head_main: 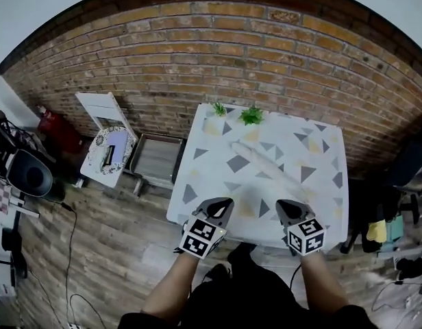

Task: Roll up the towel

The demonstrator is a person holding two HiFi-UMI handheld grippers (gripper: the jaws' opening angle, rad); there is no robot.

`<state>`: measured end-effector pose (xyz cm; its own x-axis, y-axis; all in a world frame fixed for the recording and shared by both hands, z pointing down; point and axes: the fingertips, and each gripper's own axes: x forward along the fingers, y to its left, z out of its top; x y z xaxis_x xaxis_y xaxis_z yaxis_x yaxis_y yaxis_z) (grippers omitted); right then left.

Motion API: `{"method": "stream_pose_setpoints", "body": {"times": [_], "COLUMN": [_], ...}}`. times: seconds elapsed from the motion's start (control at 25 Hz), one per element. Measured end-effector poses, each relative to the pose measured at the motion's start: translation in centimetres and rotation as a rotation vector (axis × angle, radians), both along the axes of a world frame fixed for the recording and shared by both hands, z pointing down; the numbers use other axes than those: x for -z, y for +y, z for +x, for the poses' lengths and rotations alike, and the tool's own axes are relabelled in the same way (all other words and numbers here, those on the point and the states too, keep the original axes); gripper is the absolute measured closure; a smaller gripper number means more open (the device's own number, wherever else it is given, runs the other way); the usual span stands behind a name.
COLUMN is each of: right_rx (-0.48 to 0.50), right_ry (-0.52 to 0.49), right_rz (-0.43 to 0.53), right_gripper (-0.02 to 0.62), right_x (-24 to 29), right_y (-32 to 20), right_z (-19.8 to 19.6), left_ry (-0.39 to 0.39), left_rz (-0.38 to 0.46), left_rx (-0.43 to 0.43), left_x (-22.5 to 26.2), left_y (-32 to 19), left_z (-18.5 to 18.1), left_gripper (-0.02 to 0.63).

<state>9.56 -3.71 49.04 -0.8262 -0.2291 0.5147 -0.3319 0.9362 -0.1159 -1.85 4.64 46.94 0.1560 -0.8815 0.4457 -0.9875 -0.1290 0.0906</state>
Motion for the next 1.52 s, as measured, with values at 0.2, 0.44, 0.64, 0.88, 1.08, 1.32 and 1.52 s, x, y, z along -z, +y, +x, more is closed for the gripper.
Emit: {"method": "stream_pose_setpoints", "body": {"times": [0.2, 0.44, 0.64, 0.88, 1.08, 1.32, 1.52], "right_rx": [-0.047, -0.046, -0.031, -0.015, 0.006, 0.014, 0.006], "right_ry": [-0.082, -0.147, -0.198, -0.323, -0.364, -0.370, -0.369], "right_rz": [-0.037, 0.008, 0.116, 0.152, 0.268, 0.300, 0.283], "right_gripper": [0.578, 0.578, 0.580, 0.580, 0.580, 0.580, 0.580], "right_x": [3.8, 8.5, 11.9, 17.1, 20.0, 20.2, 19.3], "right_y": [5.1, 7.3, 6.9, 4.9, 3.3, 3.1, 3.0], "right_z": [2.5, 4.1, 4.7, 6.7, 9.8, 12.5, 14.9], "left_ry": [0.055, 0.070, 0.022, -0.028, -0.025, -0.054, -0.059], "left_rz": [0.067, 0.137, 0.192, 0.233, 0.304, 0.297, 0.287], "left_rx": [0.083, 0.130, 0.136, 0.170, 0.206, 0.188, 0.186], "left_x": [1.7, 4.5, 7.9, 12.3, 16.0, 16.8, 16.4], "left_y": [5.1, 7.9, 8.1, 6.0, 4.1, 2.1, 2.1], "left_z": [0.5, 0.8, 0.8, 2.1, 4.7, 8.3, 10.4], "left_gripper": [0.588, 0.588, 0.588, 0.588, 0.586, 0.586, 0.586]}}
